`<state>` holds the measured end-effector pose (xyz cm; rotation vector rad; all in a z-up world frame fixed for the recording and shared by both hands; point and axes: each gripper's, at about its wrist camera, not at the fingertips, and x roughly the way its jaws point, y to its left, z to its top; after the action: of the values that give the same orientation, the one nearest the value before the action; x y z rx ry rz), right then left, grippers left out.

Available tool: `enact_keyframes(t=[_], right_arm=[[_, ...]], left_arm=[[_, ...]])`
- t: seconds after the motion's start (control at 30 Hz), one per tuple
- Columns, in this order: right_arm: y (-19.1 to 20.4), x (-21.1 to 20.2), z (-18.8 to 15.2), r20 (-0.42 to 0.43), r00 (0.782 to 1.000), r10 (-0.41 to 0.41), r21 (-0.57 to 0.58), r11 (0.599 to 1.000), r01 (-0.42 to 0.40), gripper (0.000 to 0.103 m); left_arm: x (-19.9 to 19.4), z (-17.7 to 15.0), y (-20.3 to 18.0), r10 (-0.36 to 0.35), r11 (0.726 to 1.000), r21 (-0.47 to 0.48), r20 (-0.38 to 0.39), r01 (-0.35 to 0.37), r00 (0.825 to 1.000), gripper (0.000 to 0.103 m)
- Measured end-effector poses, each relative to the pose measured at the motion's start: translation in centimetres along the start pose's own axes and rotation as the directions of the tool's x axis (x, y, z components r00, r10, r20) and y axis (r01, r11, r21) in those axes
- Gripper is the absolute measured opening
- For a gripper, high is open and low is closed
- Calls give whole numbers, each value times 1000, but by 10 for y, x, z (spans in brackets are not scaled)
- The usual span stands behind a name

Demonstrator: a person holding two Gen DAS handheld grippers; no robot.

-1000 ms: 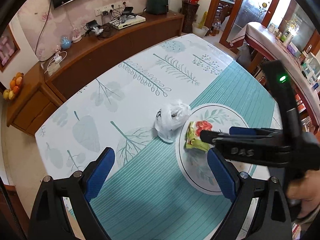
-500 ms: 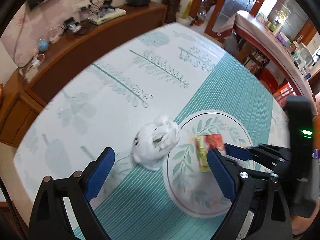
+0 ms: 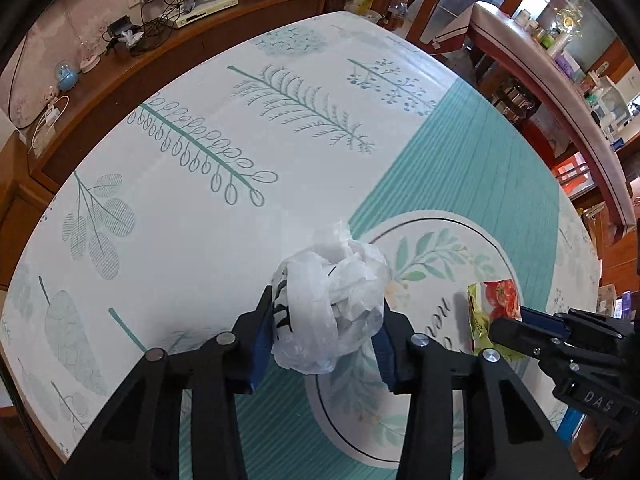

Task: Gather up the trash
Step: 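Carry the plastic bag and snack packet in both tools over the bin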

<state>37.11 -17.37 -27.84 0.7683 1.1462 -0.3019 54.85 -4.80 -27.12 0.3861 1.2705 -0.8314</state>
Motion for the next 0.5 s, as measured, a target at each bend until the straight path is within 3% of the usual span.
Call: enact_keyframes(t=[0.3, 0.5], right_arm=[[-8, -43, -23, 20, 995, 102, -23, 995, -102, 20], [-22, -88, -51, -2, 990, 138, -83, 987, -137, 20]], left_arm=[[-68, -25, -32, -43, 999, 13, 93, 42, 995, 41], [-131, -60, -71, -57, 998, 26, 158, 54, 986, 41]])
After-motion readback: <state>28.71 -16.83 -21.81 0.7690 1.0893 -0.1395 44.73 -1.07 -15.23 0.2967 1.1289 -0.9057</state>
